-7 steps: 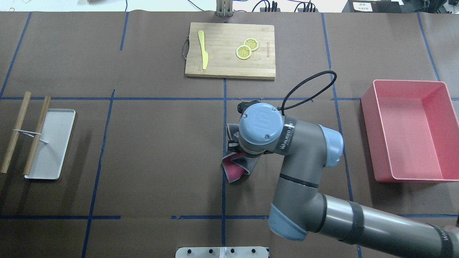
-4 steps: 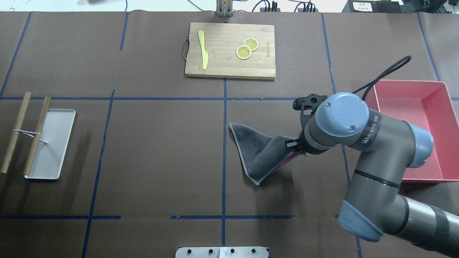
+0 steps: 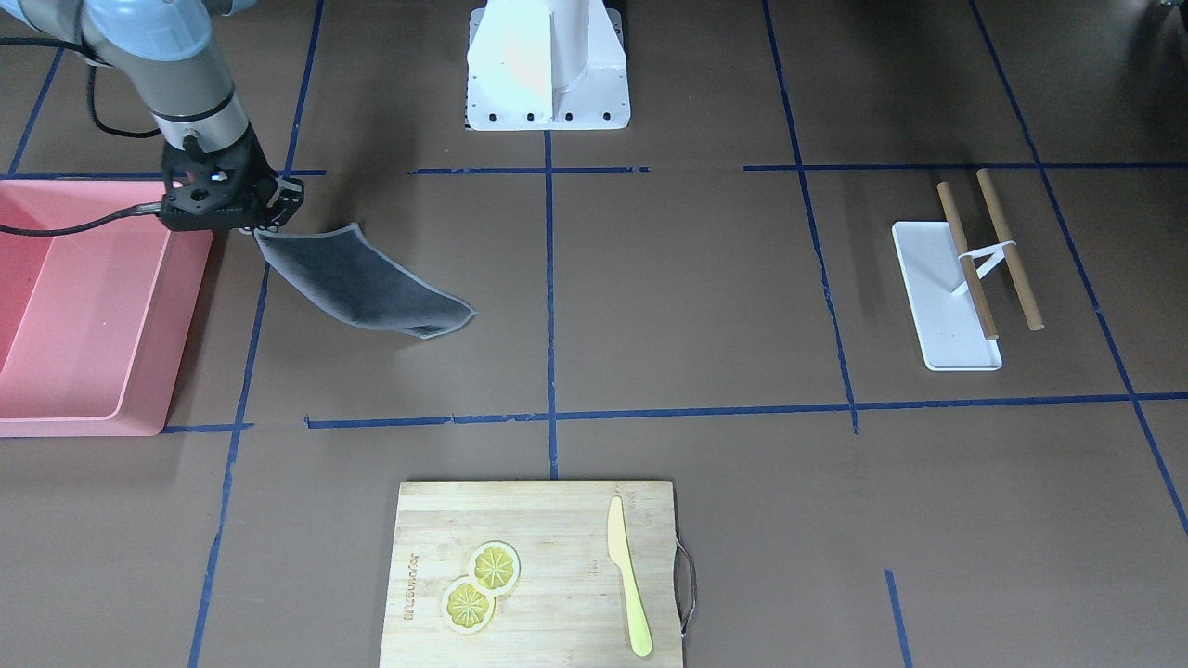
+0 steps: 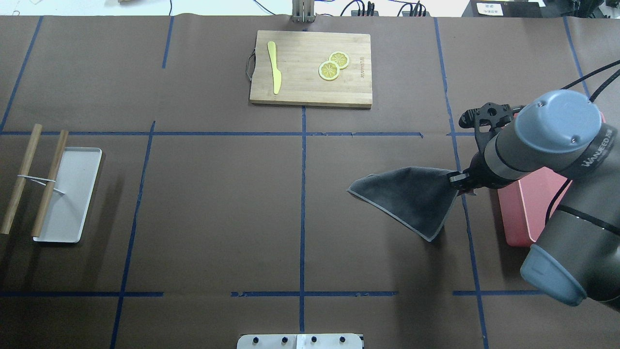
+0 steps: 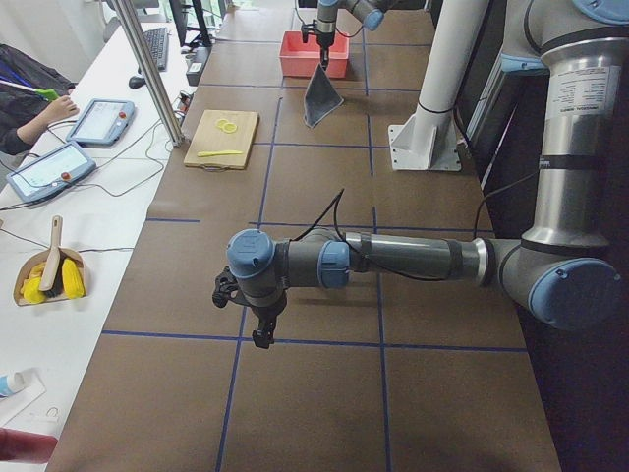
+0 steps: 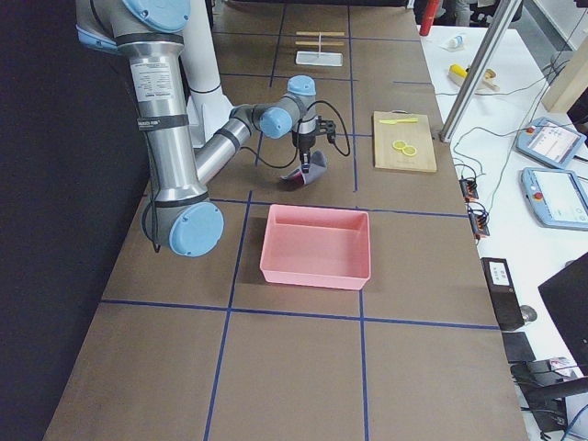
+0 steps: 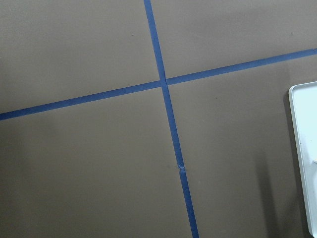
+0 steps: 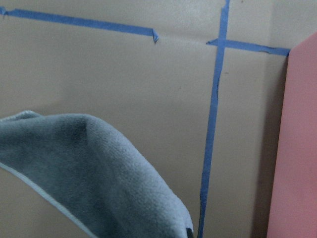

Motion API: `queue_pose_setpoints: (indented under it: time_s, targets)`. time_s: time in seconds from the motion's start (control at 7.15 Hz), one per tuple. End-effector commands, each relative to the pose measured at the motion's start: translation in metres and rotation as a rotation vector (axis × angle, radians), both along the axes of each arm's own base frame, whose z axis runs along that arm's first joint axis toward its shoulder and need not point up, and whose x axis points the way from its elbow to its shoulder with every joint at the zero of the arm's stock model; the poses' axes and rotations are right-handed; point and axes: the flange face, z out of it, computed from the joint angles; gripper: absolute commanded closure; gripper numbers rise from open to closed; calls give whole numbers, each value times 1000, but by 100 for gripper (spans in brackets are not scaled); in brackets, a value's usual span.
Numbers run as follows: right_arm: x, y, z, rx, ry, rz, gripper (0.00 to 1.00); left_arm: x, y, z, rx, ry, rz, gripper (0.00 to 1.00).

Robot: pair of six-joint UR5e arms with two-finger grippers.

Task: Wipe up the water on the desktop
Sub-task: 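Carry the grey cloth with the right gripper over the pink bin and lower it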

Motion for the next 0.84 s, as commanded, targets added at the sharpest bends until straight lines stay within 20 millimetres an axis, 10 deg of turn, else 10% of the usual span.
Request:
queue_pose_setpoints:
  time_s: [0.0, 0.7]
  targets:
    - [54, -31, -6, -49, -67, 51, 100, 0, 3, 1, -3, 0, 0, 0]
    - [247, -65, -70, -52, 0, 44, 100, 0, 2, -1, 2, 0, 0, 0]
